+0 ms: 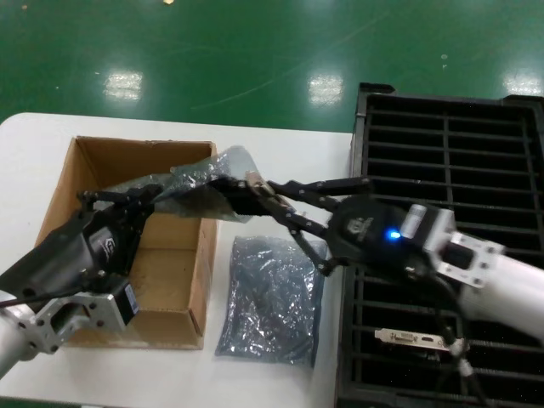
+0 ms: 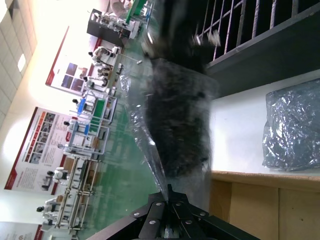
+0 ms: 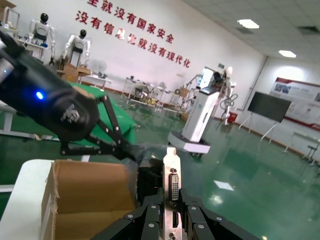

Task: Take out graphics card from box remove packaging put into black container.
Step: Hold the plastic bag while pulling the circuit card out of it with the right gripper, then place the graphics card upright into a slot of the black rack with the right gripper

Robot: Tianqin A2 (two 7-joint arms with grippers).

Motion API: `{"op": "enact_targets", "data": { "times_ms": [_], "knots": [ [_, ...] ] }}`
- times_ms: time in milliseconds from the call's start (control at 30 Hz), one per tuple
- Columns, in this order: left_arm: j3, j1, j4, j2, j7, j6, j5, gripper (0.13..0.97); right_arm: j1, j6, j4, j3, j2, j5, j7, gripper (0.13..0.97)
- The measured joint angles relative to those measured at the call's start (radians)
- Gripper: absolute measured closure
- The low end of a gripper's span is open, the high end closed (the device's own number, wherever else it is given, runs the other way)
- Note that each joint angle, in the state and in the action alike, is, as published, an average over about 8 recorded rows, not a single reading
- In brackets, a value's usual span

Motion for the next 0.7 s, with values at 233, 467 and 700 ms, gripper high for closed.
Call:
{"op": "enact_targets", "data": {
  "times_ms": [233, 467, 700],
  "knots": [
    [0.000, 0.000, 0.000, 0.000, 0.000, 0.000, 0.000, 0.959, -0.100, -0.009, 0.186, 0.080, 0.148, 0.039, 0.032, 0.908],
    [0.000, 0.000, 0.000, 0.000, 0.000, 0.000, 0.000, 0.959, -0.195, -0.007, 0.317, 0.180, 0.317, 0.056, 0.063, 0.908],
    [0.000, 0.000, 0.000, 0.000, 0.000, 0.000, 0.000, 0.959, -0.253, 0.037, 0.380, 0.242, 0.446, -0.002, 0.148, 0.908]
  ]
}}
